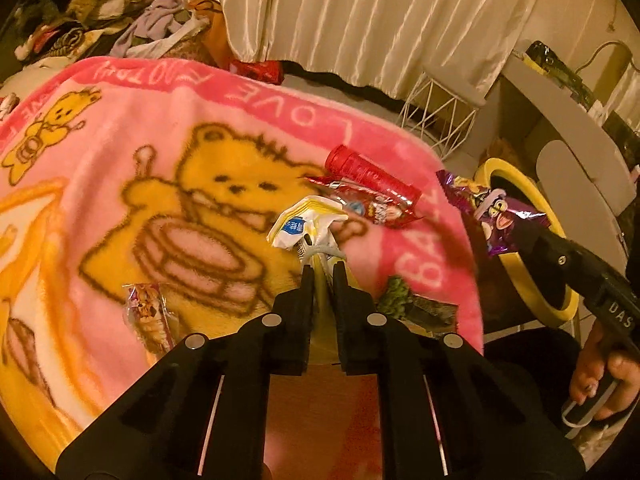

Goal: Collect trash
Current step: 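Carry the yellow-white and purple wrappers with both tools over the bin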

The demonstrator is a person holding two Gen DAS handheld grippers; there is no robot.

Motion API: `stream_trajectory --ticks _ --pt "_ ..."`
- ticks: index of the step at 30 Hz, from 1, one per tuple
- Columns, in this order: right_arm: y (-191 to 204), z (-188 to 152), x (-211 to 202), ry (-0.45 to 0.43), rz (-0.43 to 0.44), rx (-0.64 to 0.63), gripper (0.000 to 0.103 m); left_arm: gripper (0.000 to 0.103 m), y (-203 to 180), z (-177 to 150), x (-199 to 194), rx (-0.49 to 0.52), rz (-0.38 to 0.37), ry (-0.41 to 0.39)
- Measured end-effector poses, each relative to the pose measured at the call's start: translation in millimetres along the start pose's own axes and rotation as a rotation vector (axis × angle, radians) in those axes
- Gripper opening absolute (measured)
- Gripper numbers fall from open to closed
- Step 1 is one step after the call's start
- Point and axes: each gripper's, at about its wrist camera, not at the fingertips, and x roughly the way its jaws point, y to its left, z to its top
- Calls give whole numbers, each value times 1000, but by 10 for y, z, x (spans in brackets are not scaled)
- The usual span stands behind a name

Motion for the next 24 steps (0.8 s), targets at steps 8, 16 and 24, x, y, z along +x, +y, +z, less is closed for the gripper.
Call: stream_trajectory --ticks 8,16,24 --pt "-76 28 -143 -30 -1 17 10 6 -157 63 -250 -10 -26 -84" --pt "-205 50 -342 -70 -15 37 10 6 -478 157 -424 22 -52 -141" --pt "-380 84 -545 -116 -51 74 10 6 -804 182 -458 70 -65 -162"
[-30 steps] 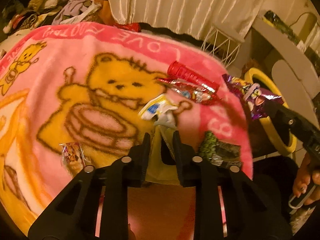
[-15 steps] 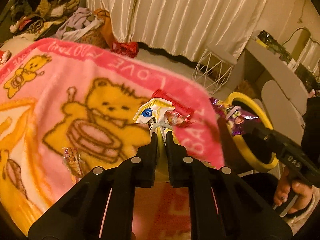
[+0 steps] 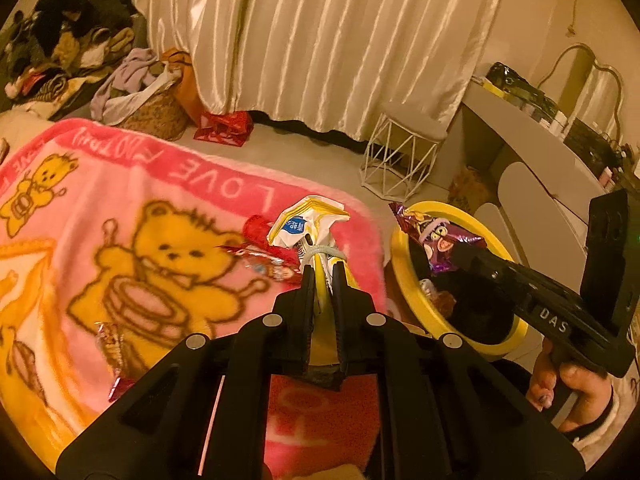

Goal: Collect trash
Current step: 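Carry the yellow-white and purple wrappers with both tools over the bin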

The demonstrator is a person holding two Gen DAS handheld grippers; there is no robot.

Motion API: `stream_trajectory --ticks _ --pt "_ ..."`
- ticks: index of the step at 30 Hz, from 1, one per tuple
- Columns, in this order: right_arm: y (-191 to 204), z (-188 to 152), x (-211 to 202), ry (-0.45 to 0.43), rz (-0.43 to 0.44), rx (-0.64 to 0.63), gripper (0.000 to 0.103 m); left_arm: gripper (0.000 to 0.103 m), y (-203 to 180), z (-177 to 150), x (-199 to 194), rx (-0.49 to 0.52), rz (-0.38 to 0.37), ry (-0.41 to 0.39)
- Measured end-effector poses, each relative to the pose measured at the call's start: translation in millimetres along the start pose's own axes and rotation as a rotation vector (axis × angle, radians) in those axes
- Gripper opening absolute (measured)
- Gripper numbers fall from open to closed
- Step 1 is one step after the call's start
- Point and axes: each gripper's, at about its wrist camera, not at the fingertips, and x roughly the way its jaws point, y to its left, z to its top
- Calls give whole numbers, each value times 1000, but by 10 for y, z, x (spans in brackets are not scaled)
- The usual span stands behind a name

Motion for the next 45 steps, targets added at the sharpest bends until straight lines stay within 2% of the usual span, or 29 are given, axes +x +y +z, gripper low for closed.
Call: stream_trajectory --ticks 20,45 --pt "-317 25 -254 -52 -71 45 10 6 -493 16 59 73 -51 -6" --pt "-648 21 -384 -81 -158 90 10 6 -921 -2 226 128 -122 -8"
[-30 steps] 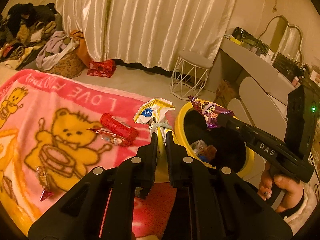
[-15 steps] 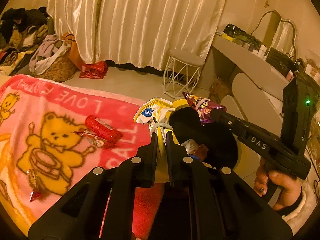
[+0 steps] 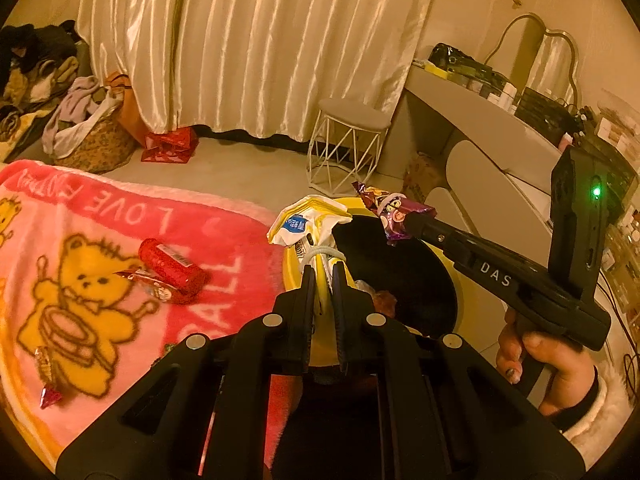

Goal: Collect trash
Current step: 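Carry the yellow-white and purple wrappers with both tools over the bin, then open the left tool to drop the yellow-white wrapper into the bin while the right tool holds the purple wrapper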

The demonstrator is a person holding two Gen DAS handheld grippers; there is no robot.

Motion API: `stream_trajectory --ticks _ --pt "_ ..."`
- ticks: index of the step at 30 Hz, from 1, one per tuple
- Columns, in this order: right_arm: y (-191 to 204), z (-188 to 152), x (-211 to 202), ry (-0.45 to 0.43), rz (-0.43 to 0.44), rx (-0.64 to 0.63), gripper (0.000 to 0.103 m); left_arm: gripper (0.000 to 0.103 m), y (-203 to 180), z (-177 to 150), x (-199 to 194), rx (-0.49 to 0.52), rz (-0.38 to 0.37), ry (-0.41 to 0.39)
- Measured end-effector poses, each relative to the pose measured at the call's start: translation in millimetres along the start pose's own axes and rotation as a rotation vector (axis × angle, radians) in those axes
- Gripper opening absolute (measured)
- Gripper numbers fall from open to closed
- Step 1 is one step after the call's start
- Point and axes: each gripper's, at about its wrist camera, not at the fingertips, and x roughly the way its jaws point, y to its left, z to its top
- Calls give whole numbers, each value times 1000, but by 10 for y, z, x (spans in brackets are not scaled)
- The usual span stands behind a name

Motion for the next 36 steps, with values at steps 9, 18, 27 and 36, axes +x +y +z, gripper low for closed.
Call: stream_trajectory --ticks 9,18,27,36 --pt "-168 3 -14 -4 -16 37 10 6 -109 3 67 24 -21 3" --pt "-341 5 -44 -2 -34 64 10 6 -216 -19 159 44 -30 16" --pt "-493 -6 -36 2 -75 83 10 6 -307 -51 321 60 -36 42" --pt "-683 -49 -5 22 -104 114 10 6 -365 -92 486 71 -41 69"
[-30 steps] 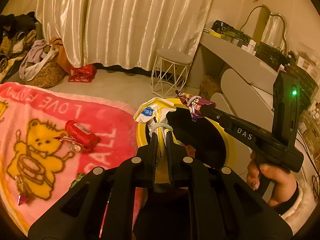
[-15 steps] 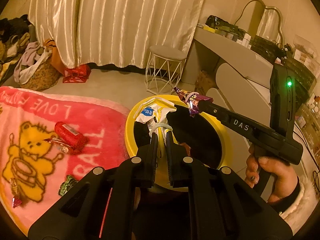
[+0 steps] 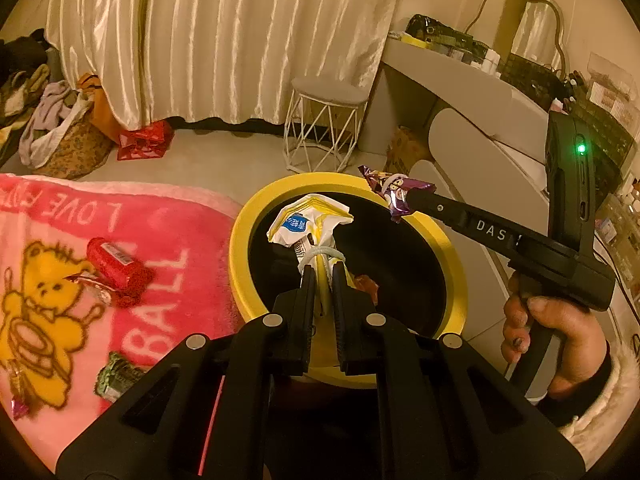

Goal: Collect trash
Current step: 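Open the left tool to drop the yellow-white wrapper into the bin while the right tool holds the purple wrapper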

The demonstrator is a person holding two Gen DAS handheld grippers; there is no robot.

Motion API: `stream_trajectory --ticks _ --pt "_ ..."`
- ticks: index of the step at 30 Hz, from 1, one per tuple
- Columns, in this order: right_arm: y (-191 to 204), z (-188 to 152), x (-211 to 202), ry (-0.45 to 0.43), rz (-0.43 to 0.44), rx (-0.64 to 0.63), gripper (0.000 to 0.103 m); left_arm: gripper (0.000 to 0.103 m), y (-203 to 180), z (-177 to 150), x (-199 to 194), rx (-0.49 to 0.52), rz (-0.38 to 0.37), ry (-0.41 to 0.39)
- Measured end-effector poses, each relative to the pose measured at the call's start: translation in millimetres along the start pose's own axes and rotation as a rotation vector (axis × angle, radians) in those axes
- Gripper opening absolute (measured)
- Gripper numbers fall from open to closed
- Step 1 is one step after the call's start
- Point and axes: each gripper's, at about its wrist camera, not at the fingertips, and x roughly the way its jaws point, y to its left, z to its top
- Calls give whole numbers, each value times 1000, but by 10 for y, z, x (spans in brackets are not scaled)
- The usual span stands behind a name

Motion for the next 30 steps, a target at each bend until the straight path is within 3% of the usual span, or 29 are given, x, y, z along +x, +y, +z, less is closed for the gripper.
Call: stream_trajectory --ticks 25,28,30 --pt "-251 -45 148 49 -29 38 11 8 -75 -16 430 8 -31 53" --pt "-251 -43 166 52 -34 54 12 25 -29 -28 412 -17 -19 51" --pt "-256 -48 159 47 -38 58 20 33 -1 -40 370 -29 -11 38"
